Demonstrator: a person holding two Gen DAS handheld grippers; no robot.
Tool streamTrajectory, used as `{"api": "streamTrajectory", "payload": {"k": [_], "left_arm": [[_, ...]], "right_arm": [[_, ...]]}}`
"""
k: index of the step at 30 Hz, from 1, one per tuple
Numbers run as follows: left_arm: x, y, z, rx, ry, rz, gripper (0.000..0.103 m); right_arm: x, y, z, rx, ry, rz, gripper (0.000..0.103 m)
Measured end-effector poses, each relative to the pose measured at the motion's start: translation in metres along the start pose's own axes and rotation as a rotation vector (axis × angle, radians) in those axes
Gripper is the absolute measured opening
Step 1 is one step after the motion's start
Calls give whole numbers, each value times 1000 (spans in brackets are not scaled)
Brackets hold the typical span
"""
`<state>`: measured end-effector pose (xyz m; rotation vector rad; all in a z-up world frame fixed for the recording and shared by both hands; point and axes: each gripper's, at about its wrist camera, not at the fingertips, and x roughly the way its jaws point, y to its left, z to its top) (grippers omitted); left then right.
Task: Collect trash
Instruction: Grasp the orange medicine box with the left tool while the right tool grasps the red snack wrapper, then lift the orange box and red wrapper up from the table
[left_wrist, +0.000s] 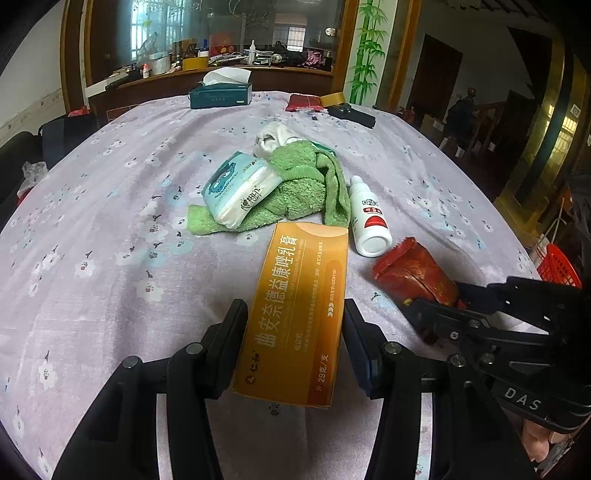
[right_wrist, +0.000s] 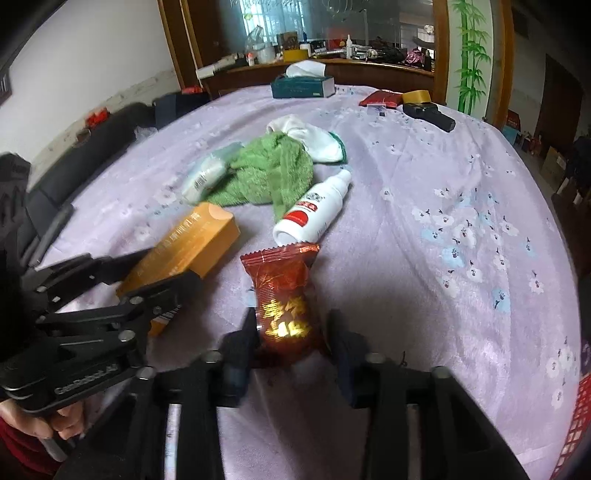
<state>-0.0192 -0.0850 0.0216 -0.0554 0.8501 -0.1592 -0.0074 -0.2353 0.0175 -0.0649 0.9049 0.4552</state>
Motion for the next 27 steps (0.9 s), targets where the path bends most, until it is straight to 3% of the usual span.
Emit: {"api": "streamTrajectory", "payload": {"k": [13, 16, 27], "left_arm": [[-17, -6, -7, -7, -68, 72, 50], [-23, -9, -12, -5, -91, 106, 50], [-32, -18, -25, -8, -113, 109, 50]], "right_arm": [[-44, -5, -32, 113, -155, -23, 33], [-50, -11, -37, 142, -174, -26, 33], [-57, -7, -41, 122, -215, -52, 33]]}}
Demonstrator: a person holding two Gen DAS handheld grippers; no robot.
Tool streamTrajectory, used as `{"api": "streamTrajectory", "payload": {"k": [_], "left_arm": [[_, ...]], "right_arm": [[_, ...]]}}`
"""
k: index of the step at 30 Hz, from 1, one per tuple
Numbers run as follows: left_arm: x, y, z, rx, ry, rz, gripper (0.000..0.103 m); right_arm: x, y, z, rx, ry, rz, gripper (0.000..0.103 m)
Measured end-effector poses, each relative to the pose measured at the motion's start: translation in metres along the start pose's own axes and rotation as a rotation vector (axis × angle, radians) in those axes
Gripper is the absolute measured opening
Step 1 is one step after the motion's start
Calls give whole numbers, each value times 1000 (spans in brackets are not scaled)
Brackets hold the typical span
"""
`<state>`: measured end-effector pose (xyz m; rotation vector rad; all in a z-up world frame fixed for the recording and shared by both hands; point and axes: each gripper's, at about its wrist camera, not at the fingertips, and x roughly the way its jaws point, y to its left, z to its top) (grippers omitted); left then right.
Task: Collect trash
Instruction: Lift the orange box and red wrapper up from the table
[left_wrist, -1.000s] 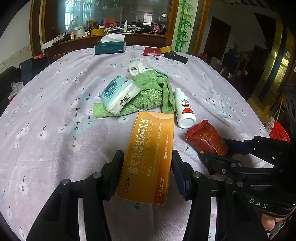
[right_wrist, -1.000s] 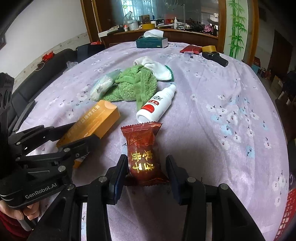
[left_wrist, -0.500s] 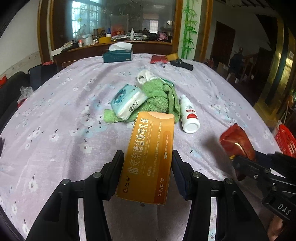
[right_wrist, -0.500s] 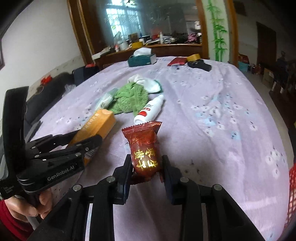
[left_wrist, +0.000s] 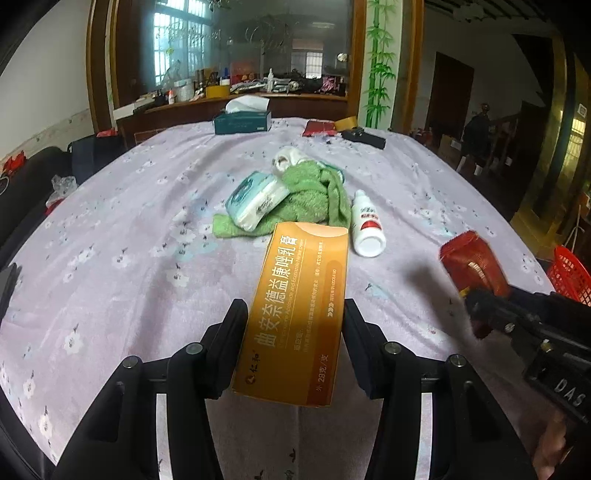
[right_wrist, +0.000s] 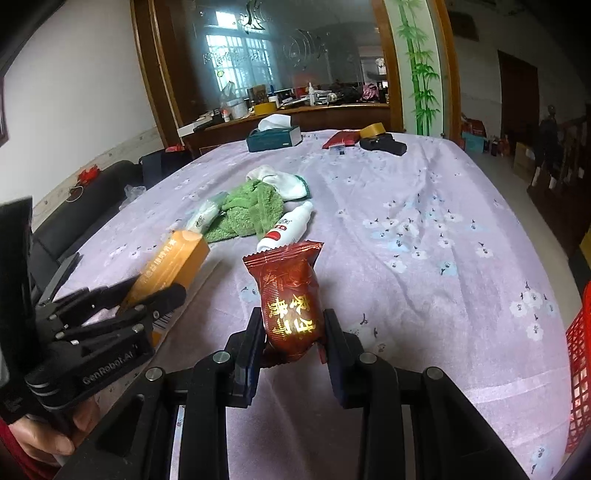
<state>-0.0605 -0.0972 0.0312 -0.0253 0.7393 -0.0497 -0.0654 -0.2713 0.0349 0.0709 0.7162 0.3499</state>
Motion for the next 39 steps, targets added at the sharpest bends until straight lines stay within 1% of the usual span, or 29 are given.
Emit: {"api": "streamTrajectory", "payload": {"k": [6, 17, 26, 39], "left_arm": [[2, 3, 2, -18, 1, -5, 50], [4, -2, 0, 6, -13, 6, 50], [-2, -5, -2, 23, -42, 17, 50], [-5, -5, -2, 18, -53, 24, 50]], "right_arm": [[2, 0, 0, -6, 4, 10, 33], [0, -1, -1, 2, -3, 5, 33], [-1, -2, -1, 8, -9, 5, 33], [-2, -2, -1, 10, -11, 5, 33]]}}
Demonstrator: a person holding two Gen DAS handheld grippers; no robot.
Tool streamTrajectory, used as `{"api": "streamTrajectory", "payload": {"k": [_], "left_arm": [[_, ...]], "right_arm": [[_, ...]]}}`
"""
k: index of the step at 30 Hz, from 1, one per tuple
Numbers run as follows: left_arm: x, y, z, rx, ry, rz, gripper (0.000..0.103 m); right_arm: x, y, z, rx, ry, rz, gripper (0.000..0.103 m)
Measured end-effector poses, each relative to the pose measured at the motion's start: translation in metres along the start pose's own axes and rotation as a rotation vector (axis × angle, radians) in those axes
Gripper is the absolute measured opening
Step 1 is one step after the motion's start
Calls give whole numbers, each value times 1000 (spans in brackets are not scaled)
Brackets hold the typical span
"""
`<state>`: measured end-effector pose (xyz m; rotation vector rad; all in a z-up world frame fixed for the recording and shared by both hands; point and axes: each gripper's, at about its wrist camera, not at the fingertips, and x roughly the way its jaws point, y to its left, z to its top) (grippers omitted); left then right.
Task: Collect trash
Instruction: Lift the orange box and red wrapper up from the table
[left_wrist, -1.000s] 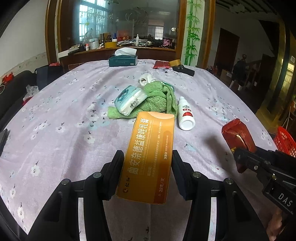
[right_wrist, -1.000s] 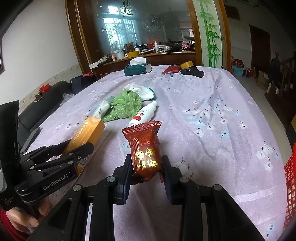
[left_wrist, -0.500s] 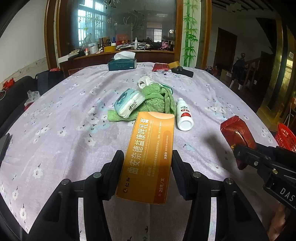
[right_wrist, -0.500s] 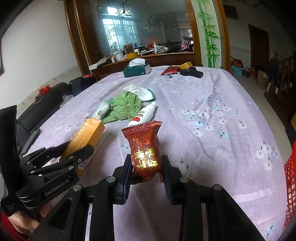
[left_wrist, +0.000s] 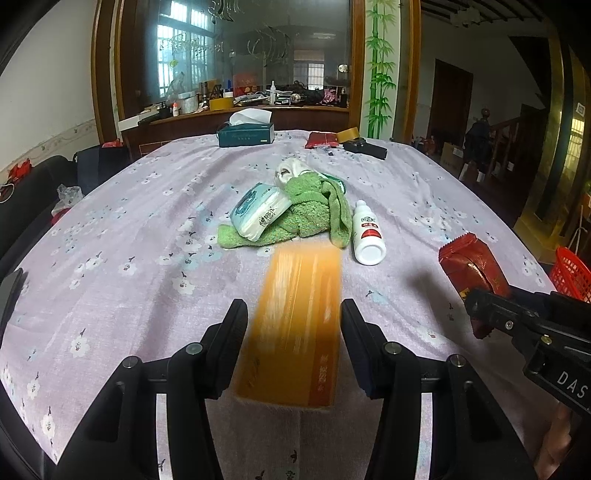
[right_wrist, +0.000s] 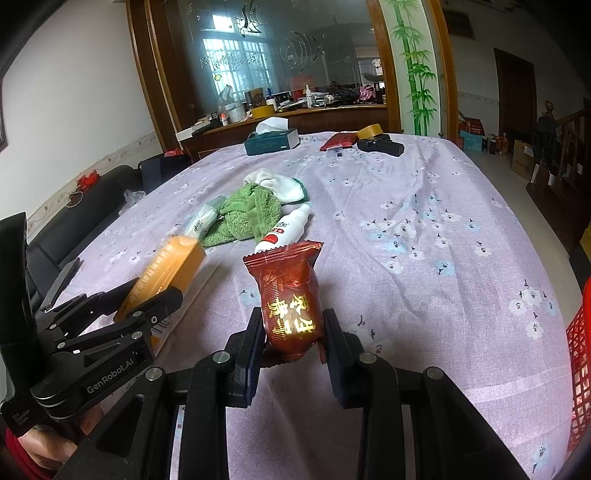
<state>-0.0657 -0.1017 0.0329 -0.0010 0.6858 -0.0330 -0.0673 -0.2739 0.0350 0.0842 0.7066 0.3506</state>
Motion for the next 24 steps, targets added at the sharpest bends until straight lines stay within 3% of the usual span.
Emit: {"api": "streamTrajectory", "payload": {"k": [8, 12, 16, 24], "left_arm": [[0, -1, 1, 2, 3, -2, 50], [7, 2, 2, -15, 64, -32, 51], [15, 14, 4, -80, 120, -87, 63], [18, 9, 1, -53, 156, -127, 64]], "right_arm": [[-1, 0, 0, -5, 3, 1, 33], [0, -1, 0, 0, 2, 2, 33], [0, 0, 1, -2, 3, -1, 33], [-5, -2, 0, 13, -24, 27, 33]]}}
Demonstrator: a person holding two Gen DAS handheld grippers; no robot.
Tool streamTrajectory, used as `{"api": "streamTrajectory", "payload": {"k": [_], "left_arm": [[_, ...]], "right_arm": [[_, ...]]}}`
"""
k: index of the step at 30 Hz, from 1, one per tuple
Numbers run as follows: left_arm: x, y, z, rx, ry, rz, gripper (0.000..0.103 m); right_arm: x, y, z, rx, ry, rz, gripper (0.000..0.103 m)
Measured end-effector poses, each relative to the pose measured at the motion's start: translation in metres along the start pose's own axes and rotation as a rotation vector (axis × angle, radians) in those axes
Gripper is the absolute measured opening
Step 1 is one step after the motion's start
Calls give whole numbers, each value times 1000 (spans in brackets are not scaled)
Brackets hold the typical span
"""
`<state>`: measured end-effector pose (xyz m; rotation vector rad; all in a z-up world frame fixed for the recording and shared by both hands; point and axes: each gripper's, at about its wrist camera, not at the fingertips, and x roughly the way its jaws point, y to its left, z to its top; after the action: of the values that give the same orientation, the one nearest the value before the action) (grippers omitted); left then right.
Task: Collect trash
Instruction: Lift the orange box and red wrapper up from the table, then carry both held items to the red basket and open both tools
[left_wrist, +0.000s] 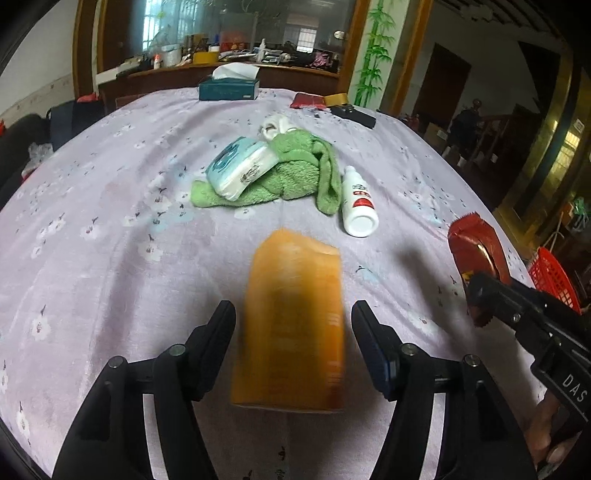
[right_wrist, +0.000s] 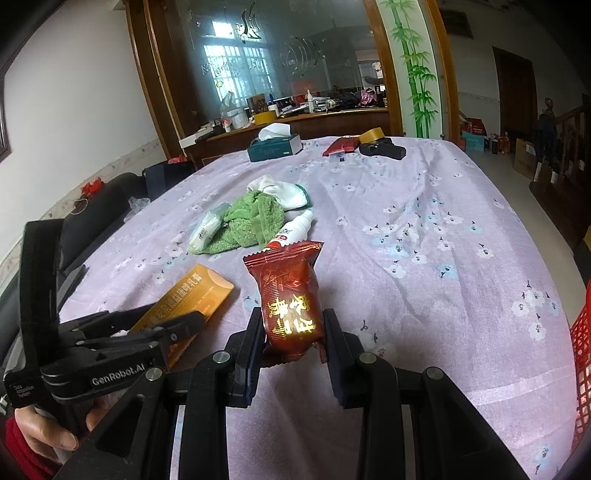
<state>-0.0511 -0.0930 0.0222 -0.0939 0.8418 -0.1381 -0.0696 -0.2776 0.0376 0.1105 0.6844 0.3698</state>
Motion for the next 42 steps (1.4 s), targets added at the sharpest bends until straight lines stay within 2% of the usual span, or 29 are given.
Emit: {"api": "streamTrajectory", "payload": {"k": [1, 2, 3, 13, 15, 19, 23, 26, 28, 37, 42], "left_arm": [[0, -1, 0, 9, -6, 7, 64], [1, -2, 0, 21, -4, 8, 59], [2, -5, 0, 34, 1, 14, 47], [5, -7, 1, 39, 6, 38, 46], [0, -7, 0, 34, -34, 47, 46], [-15, -15, -4, 86, -135, 66, 46], [-18, -16, -4, 91, -159, 84, 46], [-19, -12, -4, 54, -140, 49, 46], [-22, -15, -5, 62, -145, 46, 46], [-36, -37, -3, 84, -146, -33, 46], [-43, -53, 4, 103, -146, -71, 46]], "right_arm": [[-1, -1, 0, 2, -4, 6, 33], [-1, -1, 0, 3, -7, 11, 33], [-1, -1, 0, 4, -9, 16, 33], [-7, -4, -1, 14, -31, 44, 33], [-7, -4, -1, 15, -32, 45, 33], [-8, -5, -1, 19, -36, 43, 33], [-8, -5, 0, 23, -35, 26, 33], [-12, -9, -2, 40, -19, 31, 33], [-18, -13, -3, 62, -11, 38, 33], [-61, -35, -3, 151, -53, 52, 33], [-85, -45, -7, 171, -94, 28, 33]]}}
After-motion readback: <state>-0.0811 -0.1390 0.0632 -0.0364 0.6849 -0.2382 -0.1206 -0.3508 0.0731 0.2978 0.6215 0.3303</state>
